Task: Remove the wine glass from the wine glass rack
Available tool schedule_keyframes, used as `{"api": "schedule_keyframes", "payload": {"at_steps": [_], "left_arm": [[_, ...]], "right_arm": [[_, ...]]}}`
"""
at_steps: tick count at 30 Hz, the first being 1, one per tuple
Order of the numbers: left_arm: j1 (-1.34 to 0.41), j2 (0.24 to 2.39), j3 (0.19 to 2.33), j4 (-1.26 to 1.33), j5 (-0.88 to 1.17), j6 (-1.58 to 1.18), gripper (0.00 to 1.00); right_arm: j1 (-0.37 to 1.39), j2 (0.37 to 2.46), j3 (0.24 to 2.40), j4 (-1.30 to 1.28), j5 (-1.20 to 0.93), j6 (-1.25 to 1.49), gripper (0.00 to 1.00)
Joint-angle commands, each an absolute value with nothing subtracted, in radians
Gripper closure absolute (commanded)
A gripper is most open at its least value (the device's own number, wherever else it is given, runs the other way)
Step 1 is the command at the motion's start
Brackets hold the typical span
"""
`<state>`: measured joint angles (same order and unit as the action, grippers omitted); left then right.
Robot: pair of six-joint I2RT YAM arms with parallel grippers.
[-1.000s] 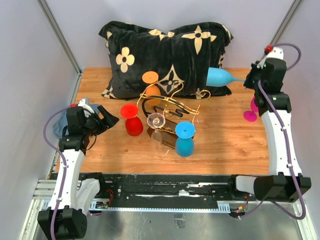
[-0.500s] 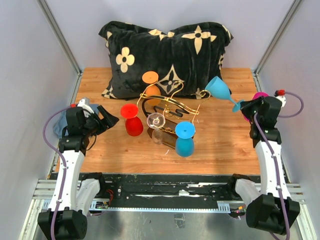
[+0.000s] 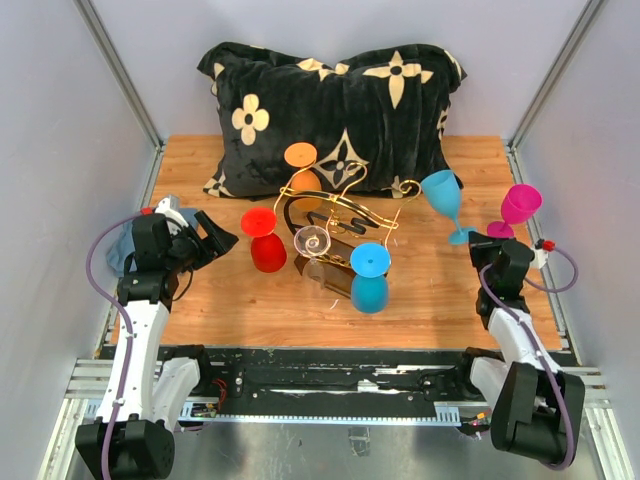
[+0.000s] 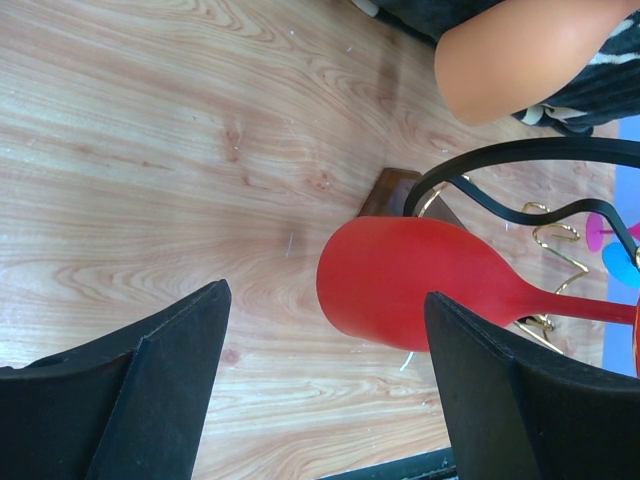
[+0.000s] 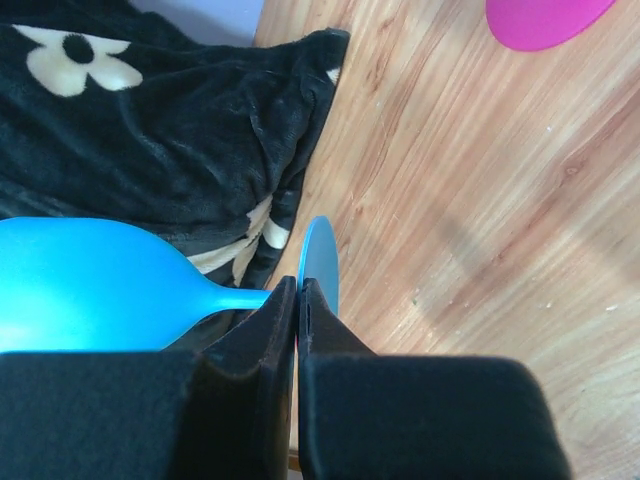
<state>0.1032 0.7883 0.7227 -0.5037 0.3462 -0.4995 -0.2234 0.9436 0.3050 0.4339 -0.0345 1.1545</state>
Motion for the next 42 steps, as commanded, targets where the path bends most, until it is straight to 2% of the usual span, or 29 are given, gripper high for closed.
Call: {"api": "schedule_keyframes", "payload": {"at_steps": [1,8,17,25,42], "left_arm": [[0.103,0.785,0.724,-0.499,0.365,-0.482,0.16],[0.102,0.788,0.718,-0.495,0.373,-0.487,0.16],[0.102,0.788,0.727,-0.505,0.362,-0.476,0.16],[0.102,0.794,0.733,-0.509,0.358,-0.473,0.16],[0.102,0.798,0.742,-0.521,0.346,-0.458,0.16]], "right_arm": [[-0.239,0.973,0.269,0.687,-0.012,1.288,0.99],[-0.241,1.160,0.221,0.890,-0.043,1.384,0.99],[-0.241,1.540,0.231,1.282,-0.129,1.459,0.99],[-0.243,1.835,0.264,1.537,-0.098,1.453,0.99],[-0.271,2.061,0.360,1.567,-0.106,1.448,0.99]]}}
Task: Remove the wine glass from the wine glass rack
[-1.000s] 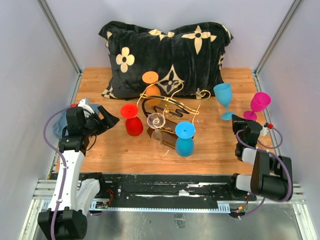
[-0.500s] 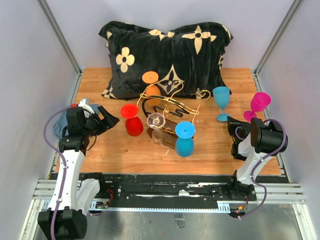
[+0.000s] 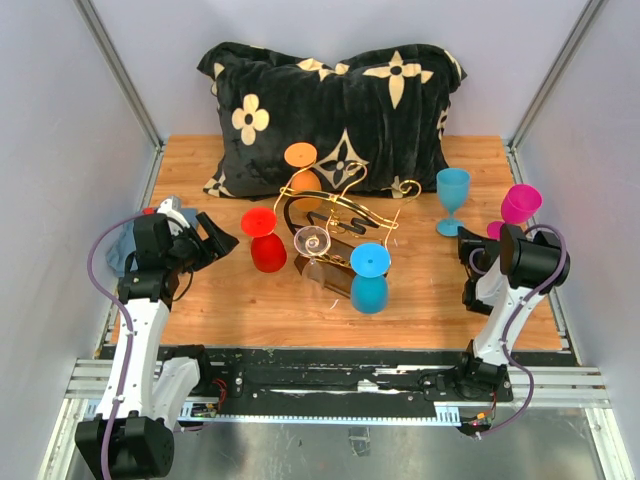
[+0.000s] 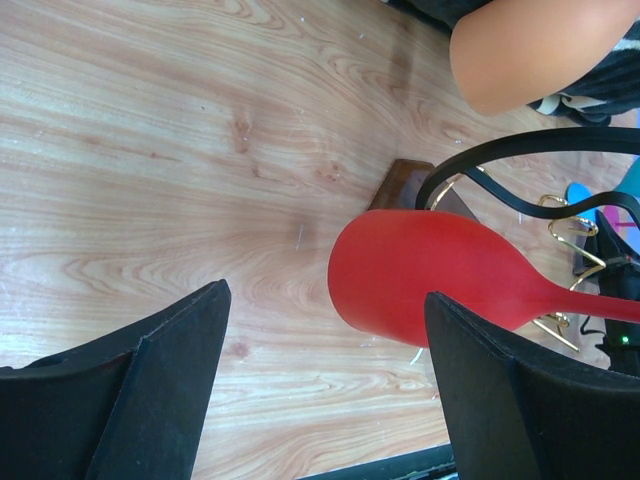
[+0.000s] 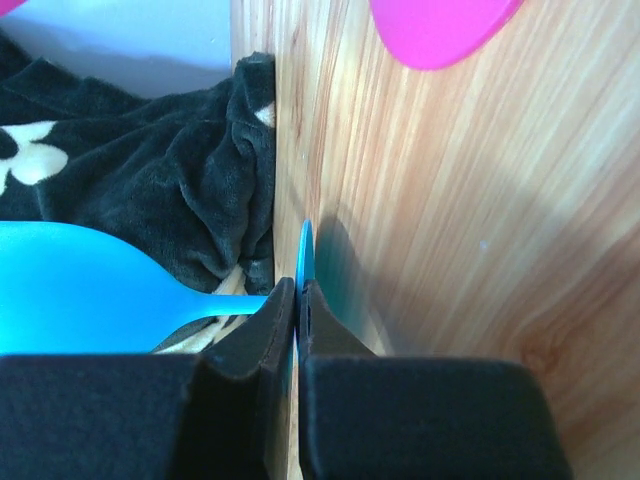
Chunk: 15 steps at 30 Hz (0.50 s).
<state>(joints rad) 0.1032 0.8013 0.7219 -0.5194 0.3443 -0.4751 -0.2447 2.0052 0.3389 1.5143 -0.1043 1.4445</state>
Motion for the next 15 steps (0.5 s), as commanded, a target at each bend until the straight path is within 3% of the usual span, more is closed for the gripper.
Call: {"api": "schedule_keyframes", "payload": {"at_steps": [1,4,9,15], "left_arm": [[0.103,0.799,0.743,-0.523,0.345,-0.456,0.16],[0.102,0.799,0.743,-0.523,0.342,-0.454,0.16],[0.102,0.805,0.740,-0.513,0.352,-0.460,0.15],[0.101,0.807,0.742,-0.519,0.346,-0.456,0.15]], "right_arm": [[-0.276,2.068,0.365,1.566,-0.106,1.437,0.99],[-0.287,2.094,0.374,1.566,-0.124,1.433,0.98],[-0.293,2.121,0.362,1.564,-0.125,1.420,0.85],[-0.302,2.141,0.349,1.564,-0.132,1.410,0.84]]}}
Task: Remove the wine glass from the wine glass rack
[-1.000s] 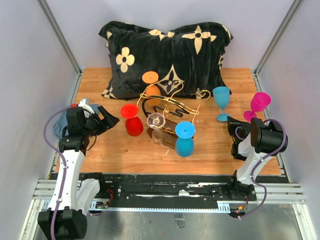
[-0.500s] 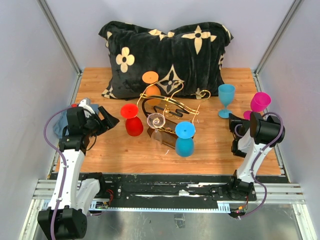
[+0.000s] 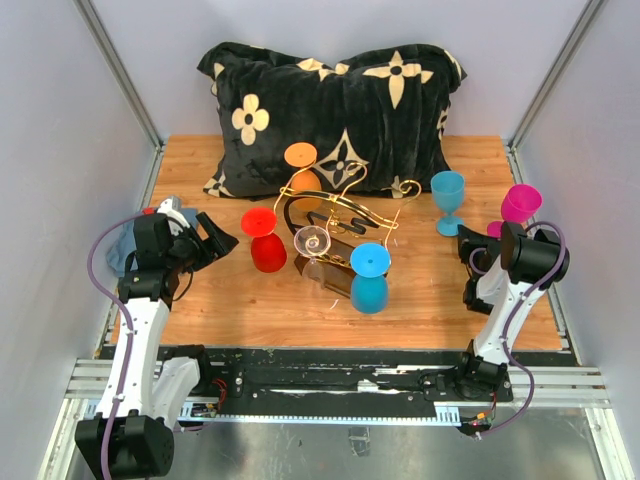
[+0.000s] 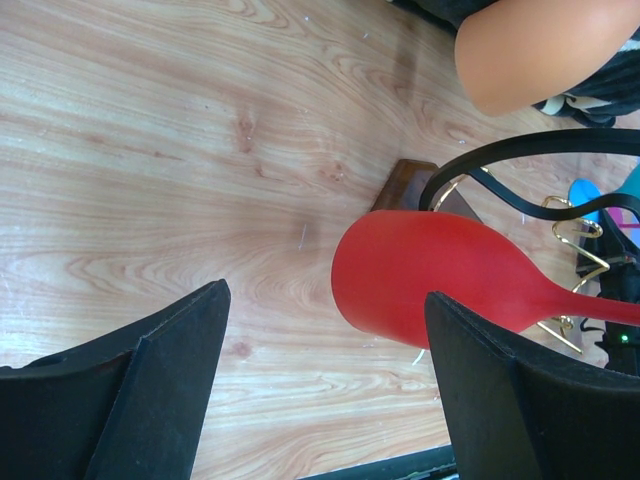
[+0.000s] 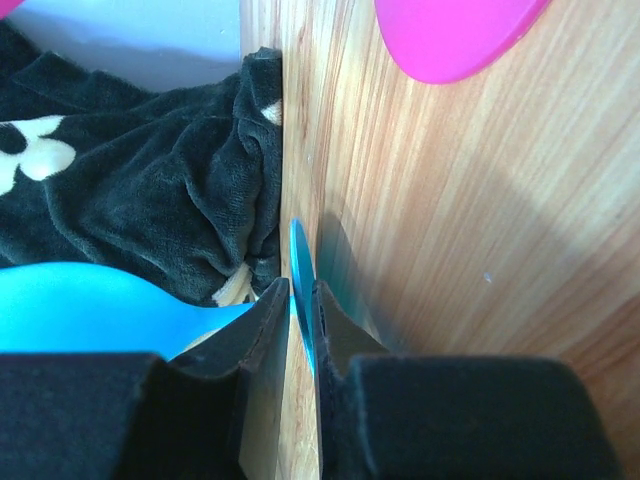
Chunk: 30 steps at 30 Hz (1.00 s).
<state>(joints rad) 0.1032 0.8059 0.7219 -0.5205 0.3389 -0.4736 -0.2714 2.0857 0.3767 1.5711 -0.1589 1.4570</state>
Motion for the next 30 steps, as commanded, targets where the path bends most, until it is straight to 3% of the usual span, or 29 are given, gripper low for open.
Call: {"api": "schedule_keyframes", "payload": {"at_steps": [1,18,30], "left_arm": [[0.102,0.806,0.744,-0.520,0.344,-0.454,0.15],[0.102,0.803,0.749,-0.524,0.350,-0.459,0.15],[0.102,0.798,0.748,-0.529,0.351,-0.456,0.15]], "right_arm": [[-0.302,2.140,0.346,1.565,-0.130,1.408,0.84],[-0.328,2.139,0.282,1.530,-0.117,1.387,0.80],[-0.342,1.999,0.236,1.295,-0.067,1.369,0.80]]}}
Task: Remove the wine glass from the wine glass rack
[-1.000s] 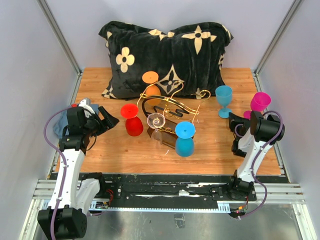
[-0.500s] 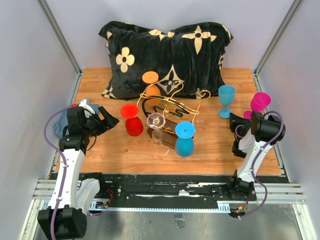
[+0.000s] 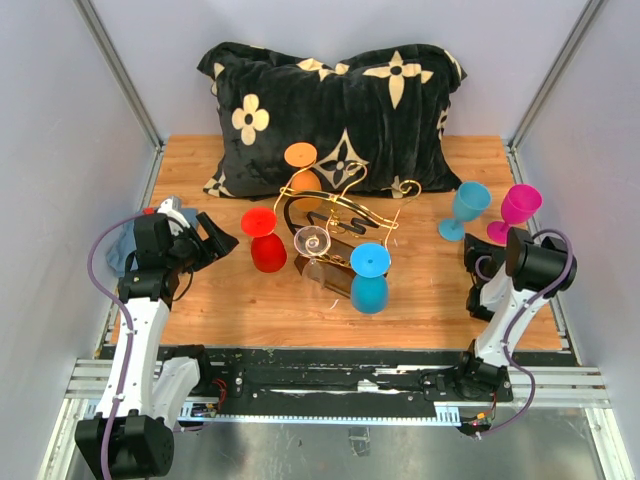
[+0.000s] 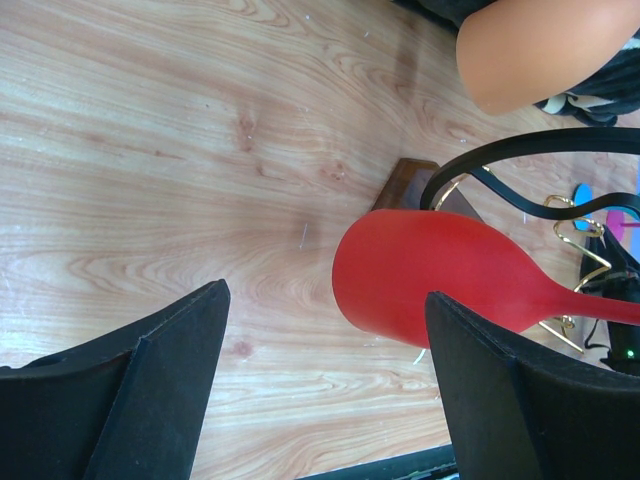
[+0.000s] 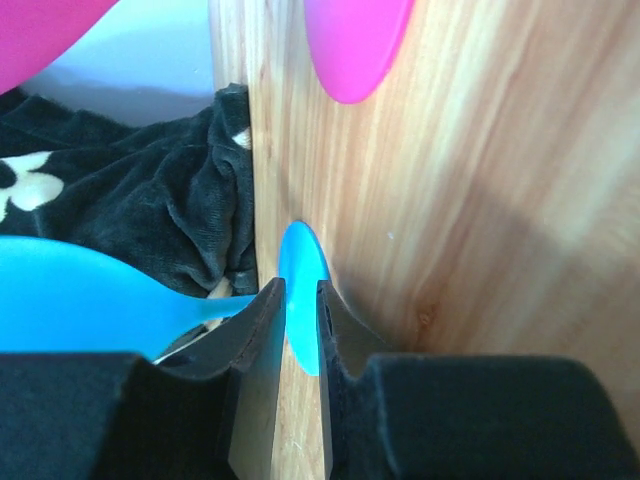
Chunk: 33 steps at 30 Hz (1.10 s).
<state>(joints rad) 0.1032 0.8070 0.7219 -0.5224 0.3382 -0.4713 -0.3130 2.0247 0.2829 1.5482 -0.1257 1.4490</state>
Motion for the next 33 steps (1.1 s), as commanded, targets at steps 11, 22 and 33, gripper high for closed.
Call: {"api": "schedule_keyframes", "payload": {"at_steps": [11,22,33], "left_arm": [[0.103,0.797,0.744,-0.523,0.352,-0.458,0.15],[0.106,0.786,0.749,-0.508,0.319,-0.468,0.15],[0.105,0.754,0.767,-0.529,0.314,-0.501,0.15]], "right_arm": [[-0.342,1.468,0.207,0.746,0.067,1.180,0.78],[-0.187,0.648,0.743,-0.146,0.030,0.498,0.72],[0.580,0.978,1.359,-0.652,0.075,0.005,0.63]]}}
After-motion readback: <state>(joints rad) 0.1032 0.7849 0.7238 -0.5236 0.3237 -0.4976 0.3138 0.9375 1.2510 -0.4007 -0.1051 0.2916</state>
